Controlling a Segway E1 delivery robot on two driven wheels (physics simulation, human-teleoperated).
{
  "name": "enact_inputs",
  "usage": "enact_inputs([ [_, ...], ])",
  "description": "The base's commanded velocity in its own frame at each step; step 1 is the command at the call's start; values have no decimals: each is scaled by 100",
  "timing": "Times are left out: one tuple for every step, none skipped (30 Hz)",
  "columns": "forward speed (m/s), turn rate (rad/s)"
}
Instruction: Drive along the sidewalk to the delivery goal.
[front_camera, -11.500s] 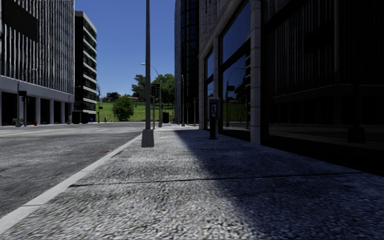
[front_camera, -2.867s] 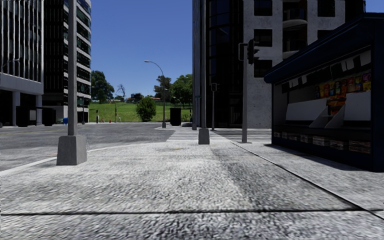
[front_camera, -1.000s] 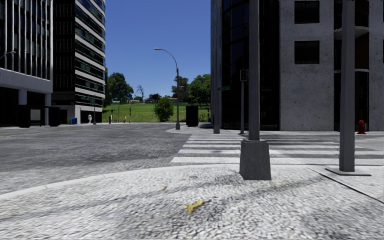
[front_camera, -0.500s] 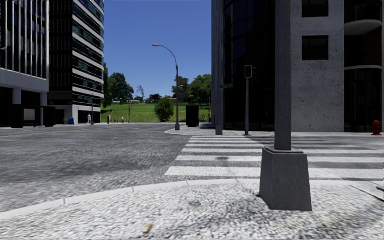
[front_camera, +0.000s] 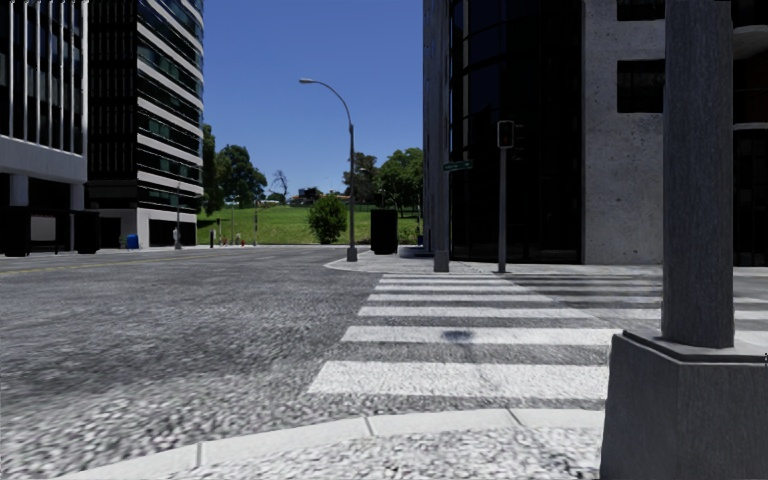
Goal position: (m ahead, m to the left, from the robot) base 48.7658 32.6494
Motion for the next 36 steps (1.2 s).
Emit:
enact_inputs([
  [157, -22],
  [157, -22],
  [157, -24],
  [157, -27],
  [157, -29],
  [156, -32],
  [156, -36],
  [156, -42],
  [156, -46],
  [155, -47],
  [155, -47],
  [155, -47],
  [155, -47],
  [155, -47],
  [154, -47],
  [154, -47],
  [154, -47],
  [154, -47],
  [154, -47],
  [154, -47],
  [154, -47],
  [154, -47],
  [154, -47],
  [154, -47],
  [154, -47],
  [153, -47],
  [153, -47],
  [153, -47],
  [153, -47],
  [153, -47],
  [153, -47],
  [153, -47],
  [153, -47],
  [153, -47],
  [153, -47],
  [153, -47],
])
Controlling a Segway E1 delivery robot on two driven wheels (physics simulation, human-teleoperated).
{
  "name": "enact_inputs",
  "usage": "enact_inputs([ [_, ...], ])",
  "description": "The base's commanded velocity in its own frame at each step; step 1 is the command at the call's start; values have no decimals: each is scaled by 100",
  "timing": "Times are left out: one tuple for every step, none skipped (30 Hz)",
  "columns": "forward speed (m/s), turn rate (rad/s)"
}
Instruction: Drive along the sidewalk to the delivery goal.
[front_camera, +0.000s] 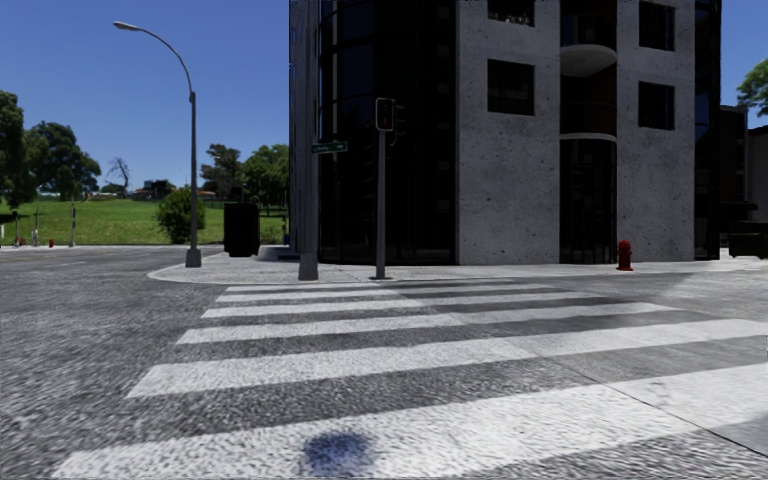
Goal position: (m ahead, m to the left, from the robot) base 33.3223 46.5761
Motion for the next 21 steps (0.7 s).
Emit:
enact_inputs([
  [153, -47],
  [153, -47],
  [153, -47],
  [153, -47],
  [153, -47],
  [153, -37],
  [153, -37],
  [153, -21],
  [153, -14],
  [153, -12],
  [153, -11],
  [153, -10],
  [153, -10],
  [153, -10],
  [153, -10],
  [153, -10],
  [153, -10],
  [153, -10],
  [153, -9],
  [153, -7],
  [153, -6],
])
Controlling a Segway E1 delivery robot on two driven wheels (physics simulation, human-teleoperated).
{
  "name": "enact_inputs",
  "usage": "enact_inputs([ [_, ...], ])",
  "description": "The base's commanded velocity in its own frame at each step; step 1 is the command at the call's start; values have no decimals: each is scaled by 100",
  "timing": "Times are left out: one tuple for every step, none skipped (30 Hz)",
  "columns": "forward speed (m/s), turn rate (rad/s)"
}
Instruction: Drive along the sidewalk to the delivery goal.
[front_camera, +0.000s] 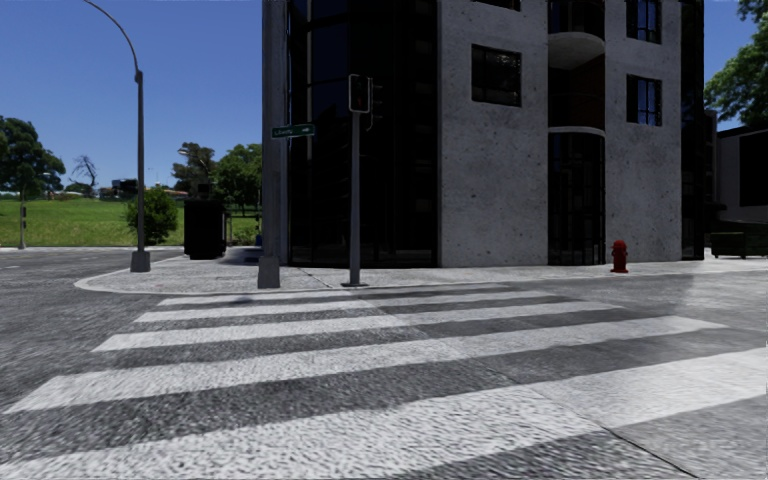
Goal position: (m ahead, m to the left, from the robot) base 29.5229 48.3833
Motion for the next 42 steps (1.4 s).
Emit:
enact_inputs([
  [153, -6],
  [153, -8],
  [153, -20],
  [153, -27],
  [153, -33],
  [153, -36],
  [153, -37],
  [153, -37],
  [153, -37],
  [153, -37],
  [153, -37],
  [153, -37],
  [153, -37],
  [153, -37],
  [153, -37],
  [153, -37],
  [153, -37],
  [153, -37],
  [153, -36],
  [153, -31],
  [153, -16],
  [153, -5],
  [153, 0],
  [153, 0],
  [153, 0],
  [153, 0],
  [153, 0],
  [153, 0],
  [153, 0],
  [154, 0],
  [154, 0],
  [154, 0],
  [154, 0],
  [154, 0],
  [154, 0],
  [155, 0],
  [156, 0],
  [157, 0],
  [157, 0],
  [159, 0],
  [161, 0],
  [165, 0],
])
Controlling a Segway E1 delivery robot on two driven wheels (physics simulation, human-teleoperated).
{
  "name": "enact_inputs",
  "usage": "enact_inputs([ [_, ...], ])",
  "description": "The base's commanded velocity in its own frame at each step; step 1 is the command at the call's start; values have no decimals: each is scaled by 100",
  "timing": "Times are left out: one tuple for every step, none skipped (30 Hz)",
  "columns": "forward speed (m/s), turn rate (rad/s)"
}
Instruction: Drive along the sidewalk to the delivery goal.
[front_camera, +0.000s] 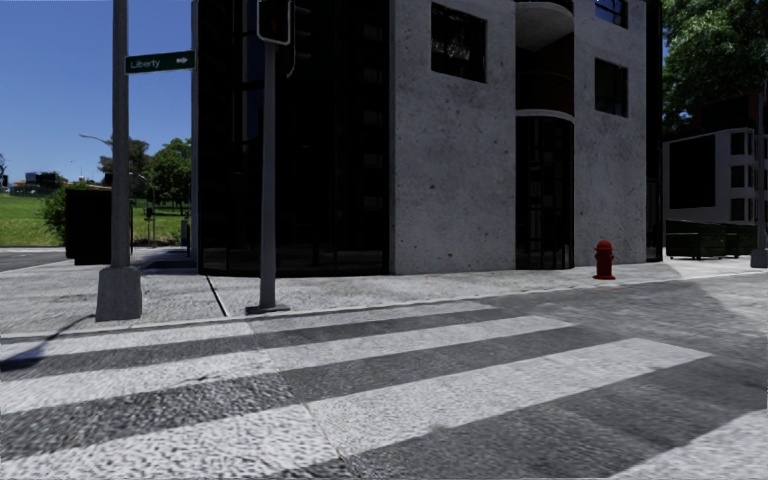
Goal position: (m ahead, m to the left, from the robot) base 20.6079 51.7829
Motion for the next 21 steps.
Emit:
enact_inputs([
  [168, 0],
  [170, 0],
  [171, 0],
  [172, 0],
  [172, 0],
  [172, 0],
  [172, 0],
  [172, 0],
  [172, 0],
  [172, 0],
  [172, 0],
  [172, 0],
  [172, 0],
  [172, 0],
  [172, 0],
  [172, 0],
  [172, 0],
  [172, 0],
  [172, 0],
  [172, 0],
  [172, 0],
])
